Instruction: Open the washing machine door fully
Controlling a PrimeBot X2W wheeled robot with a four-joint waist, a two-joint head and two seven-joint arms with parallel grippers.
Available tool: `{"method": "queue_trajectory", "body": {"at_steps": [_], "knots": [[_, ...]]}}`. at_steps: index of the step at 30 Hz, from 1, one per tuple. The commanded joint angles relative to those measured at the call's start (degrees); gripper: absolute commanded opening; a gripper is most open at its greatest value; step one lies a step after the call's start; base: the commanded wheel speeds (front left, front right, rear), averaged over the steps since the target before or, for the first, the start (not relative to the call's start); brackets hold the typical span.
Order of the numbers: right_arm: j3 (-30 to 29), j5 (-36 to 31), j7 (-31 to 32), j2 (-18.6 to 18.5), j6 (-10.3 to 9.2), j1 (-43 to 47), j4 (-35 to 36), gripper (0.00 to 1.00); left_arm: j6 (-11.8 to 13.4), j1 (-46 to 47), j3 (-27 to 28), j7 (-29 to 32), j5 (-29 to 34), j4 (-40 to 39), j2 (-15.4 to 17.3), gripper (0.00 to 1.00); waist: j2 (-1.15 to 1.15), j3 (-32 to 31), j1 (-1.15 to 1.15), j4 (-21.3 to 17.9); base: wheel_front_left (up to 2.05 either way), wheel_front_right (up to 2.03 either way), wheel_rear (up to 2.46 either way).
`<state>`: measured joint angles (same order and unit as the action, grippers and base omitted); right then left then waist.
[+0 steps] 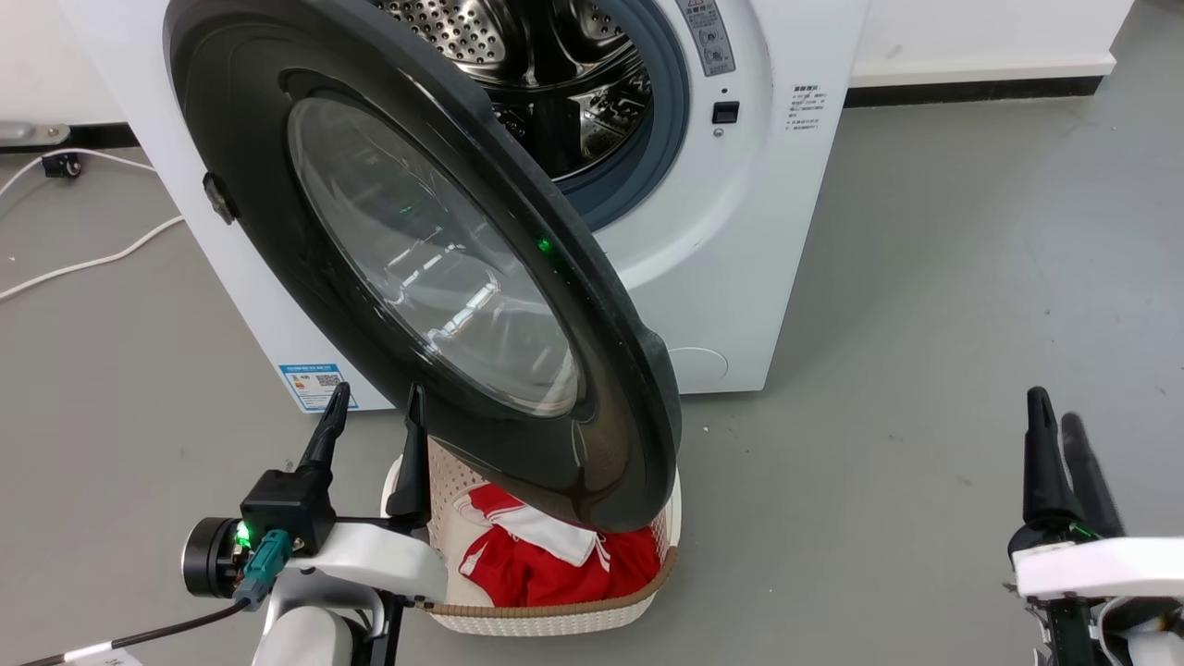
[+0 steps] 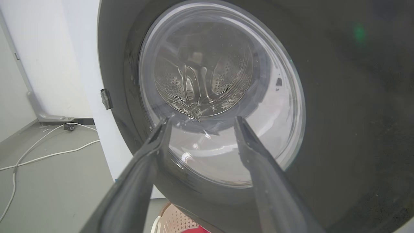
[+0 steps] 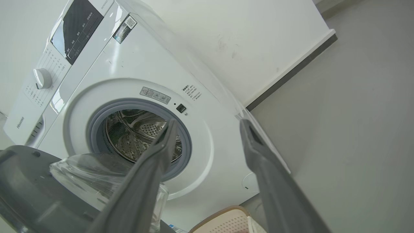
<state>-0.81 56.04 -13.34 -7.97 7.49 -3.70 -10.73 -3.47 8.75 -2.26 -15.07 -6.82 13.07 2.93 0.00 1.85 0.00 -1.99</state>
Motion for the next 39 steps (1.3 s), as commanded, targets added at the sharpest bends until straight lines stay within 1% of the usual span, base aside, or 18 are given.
{"method": "queue_trajectory", "body": {"at_steps": [1, 3, 6, 8, 12, 14, 17, 19, 22, 28, 39], "knots": [[-0.12, -5.18, -0.71, -0.73, 0.0, -1.18, 0.32, 1.0, 0.11, -0.28, -0.05, -0.15, -0.13, 0.01, -0.02, 1.0, 0.0, -0.2, 0.0, 0.02, 0.0, 0.0, 0.0], [-0.8, -15.72, -1.42, -1.68, -0.01, -1.21, 0.8, 1.0, 0.24, -0.47, 0.05, -0.15, -0.12, -0.1, -0.03, 1.0, 0.0, -0.46, 0.0, 0.0, 0.0, 0.0, 0.0], [-2.01, -28.83, -1.67, -0.58, -0.01, -1.1, 2.35, 1.0, 0.25, -0.59, 0.24, -0.15, -0.03, -0.41, -0.03, 1.0, 0.0, -0.67, 0.0, -0.01, 0.0, 0.0, 0.0], [-2.4, -36.43, -1.7, -0.05, -0.01, -0.34, 3.59, 1.0, 0.27, -0.63, 0.35, -0.15, 0.16, -0.51, -0.03, 1.0, 0.0, -0.75, 0.0, 0.02, 0.0, 0.0, 0.0], [-2.59, -47.51, -1.27, 1.15, -0.01, 1.82, 6.28, 1.0, 0.23, -0.61, 0.68, -0.15, 0.55, -0.72, 0.01, 1.0, 0.0, -0.78, 0.0, 0.11, 0.0, 0.0, 0.0], [-2.42, -51.38, -0.83, 1.78, -0.02, 3.12, 7.49, 1.0, 0.15, -0.66, 0.9, -0.15, 0.61, -0.72, 0.12, 1.0, 0.0, -0.82, 0.0, 0.16, 0.0, 0.0, 0.0], [-2.35, -54.62, -0.01, 2.62, -0.02, 4.92, 8.59, 1.0, 0.03, -0.69, 1.12, -0.15, 0.93, -0.65, 0.17, 1.0, 0.0, -0.88, 0.0, 0.23, 0.0, 0.0, 0.0], [-2.16, -55.53, 0.52, 3.27, -0.02, 6.02, 8.82, 1.0, -0.04, -0.85, 1.23, -0.15, 1.19, -0.59, 0.2, 1.0, 0.0, -0.89, 0.0, 0.24, 0.0, 0.0, 0.0], [-2.56, -54.05, 0.71, 4.19, -0.02, 6.87, 8.49, 1.0, -0.02, -0.98, 1.28, -0.15, 1.31, -0.52, 0.18, 1.0, 0.0, -0.86, 0.0, 0.24, 0.0, 0.0, 0.0], [-3.15, -52.55, 0.59, 4.86, -0.02, 6.24, 8.12, 1.0, -0.25, -0.98, 1.39, -0.15, 1.6, -0.41, 0.17, 1.0, 0.0, -0.74, 0.0, 0.16, 0.0, 0.0, 0.0], [-3.12, -52.23, 0.4, 5.17, -0.02, 4.97, 8.08, 1.0, -0.53, -0.44, 1.32, -0.15, 1.58, 0.18, 0.15, 1.0, 0.0, -0.44, 0.0, 0.37, 0.0, 0.0, 0.0]]}}
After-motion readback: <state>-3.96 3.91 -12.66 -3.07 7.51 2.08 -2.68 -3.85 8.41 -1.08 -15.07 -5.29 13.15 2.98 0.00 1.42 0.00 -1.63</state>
